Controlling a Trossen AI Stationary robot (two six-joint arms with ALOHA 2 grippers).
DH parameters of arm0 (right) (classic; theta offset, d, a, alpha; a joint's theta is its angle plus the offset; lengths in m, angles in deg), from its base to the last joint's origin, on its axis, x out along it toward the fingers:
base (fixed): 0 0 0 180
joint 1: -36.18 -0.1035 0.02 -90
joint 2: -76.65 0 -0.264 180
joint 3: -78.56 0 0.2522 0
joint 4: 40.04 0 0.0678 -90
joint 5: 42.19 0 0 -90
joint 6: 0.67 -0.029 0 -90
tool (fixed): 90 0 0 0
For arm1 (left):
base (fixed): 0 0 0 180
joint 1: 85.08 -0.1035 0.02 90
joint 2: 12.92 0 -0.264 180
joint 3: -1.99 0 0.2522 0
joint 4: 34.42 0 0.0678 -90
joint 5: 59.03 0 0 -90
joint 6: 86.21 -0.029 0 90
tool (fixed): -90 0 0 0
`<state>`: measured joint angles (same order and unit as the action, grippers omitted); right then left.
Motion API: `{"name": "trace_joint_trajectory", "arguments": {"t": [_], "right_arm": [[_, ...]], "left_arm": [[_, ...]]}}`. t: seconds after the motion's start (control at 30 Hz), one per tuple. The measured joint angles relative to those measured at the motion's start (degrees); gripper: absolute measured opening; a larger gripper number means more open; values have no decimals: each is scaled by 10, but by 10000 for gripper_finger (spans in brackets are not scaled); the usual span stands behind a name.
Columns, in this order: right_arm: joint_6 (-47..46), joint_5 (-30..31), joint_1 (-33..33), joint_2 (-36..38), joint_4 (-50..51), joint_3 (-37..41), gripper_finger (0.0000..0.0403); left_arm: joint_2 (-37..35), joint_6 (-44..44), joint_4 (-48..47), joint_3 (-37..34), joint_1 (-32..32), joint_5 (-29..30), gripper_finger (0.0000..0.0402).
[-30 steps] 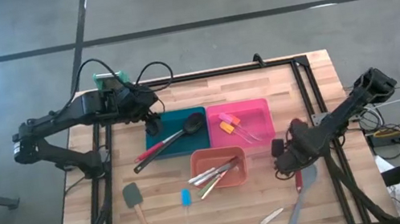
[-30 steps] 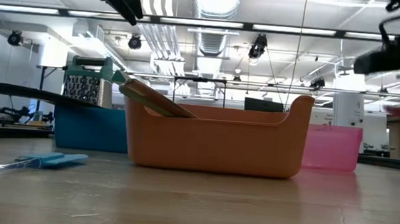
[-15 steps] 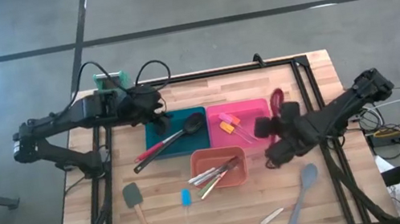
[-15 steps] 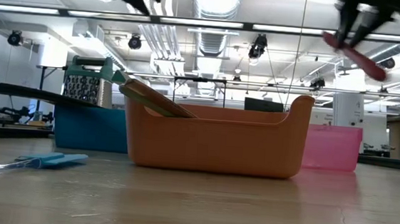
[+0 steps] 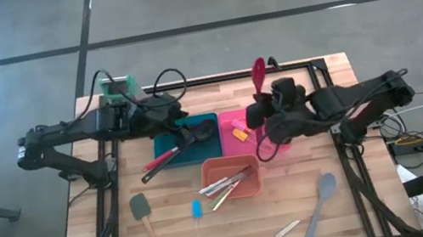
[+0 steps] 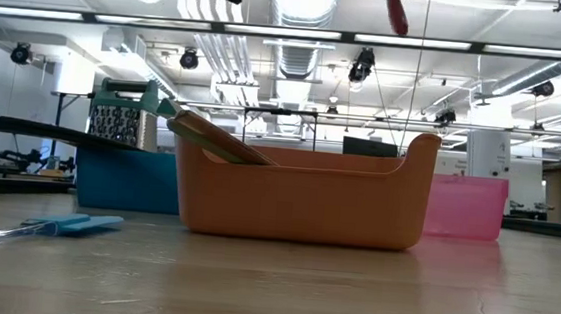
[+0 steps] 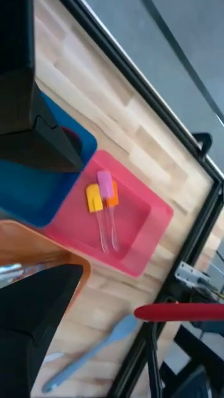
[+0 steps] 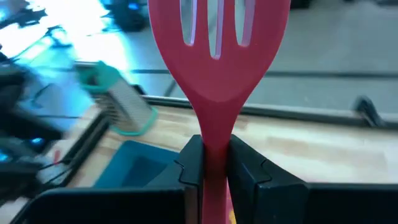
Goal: Pick & Place Kitchen Items
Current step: Put the red serving spoon into the blue bin
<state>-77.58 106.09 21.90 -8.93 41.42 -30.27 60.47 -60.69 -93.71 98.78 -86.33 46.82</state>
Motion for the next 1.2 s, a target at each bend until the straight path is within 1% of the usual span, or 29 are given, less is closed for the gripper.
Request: {"name": "trace_joint_trajectory", "arguments": {"t": [0.1,0.27,0.37,0.43,0.47,0.57,0.63,0.73,0.8,0.93,1.0,1.2], "right_arm": [[91,0,0,0,-27,-35,32],[148,2,5,1,-40,-63,32],[184,2,15,1,-69,-70,32],[193,2,32,1,-90,-72,32],[204,3,42,1,-103,-72,32],[261,2,69,1,-167,-63,32],[307,-8,82,1,-215,-57,32],[366,-47,102,1,-265,-50,32],[384,-66,112,1,-278,-47,32],[409,-72,125,1,-293,-39,32],[415,-87,128,1,-304,-36,32],[462,-105,130,1,-373,-18,32]], "left_arm": [[10,-1,55,-8,0,-12,259],[33,1,183,-28,0,-16,259],[58,0,236,-28,1,-11,256],[75,1,245,-23,4,10,251],[85,1,244,-18,8,30,249],[108,1,242,-5,22,97,242],[120,-5,246,6,28,121,240],[131,-17,245,17,34,123,240],[133,-19,245,23,35,122,239],[133,-19,266,29,35,122,239],[133,-25,286,29,34,123,239],[140,-45,334,30,30,124,239]]}}
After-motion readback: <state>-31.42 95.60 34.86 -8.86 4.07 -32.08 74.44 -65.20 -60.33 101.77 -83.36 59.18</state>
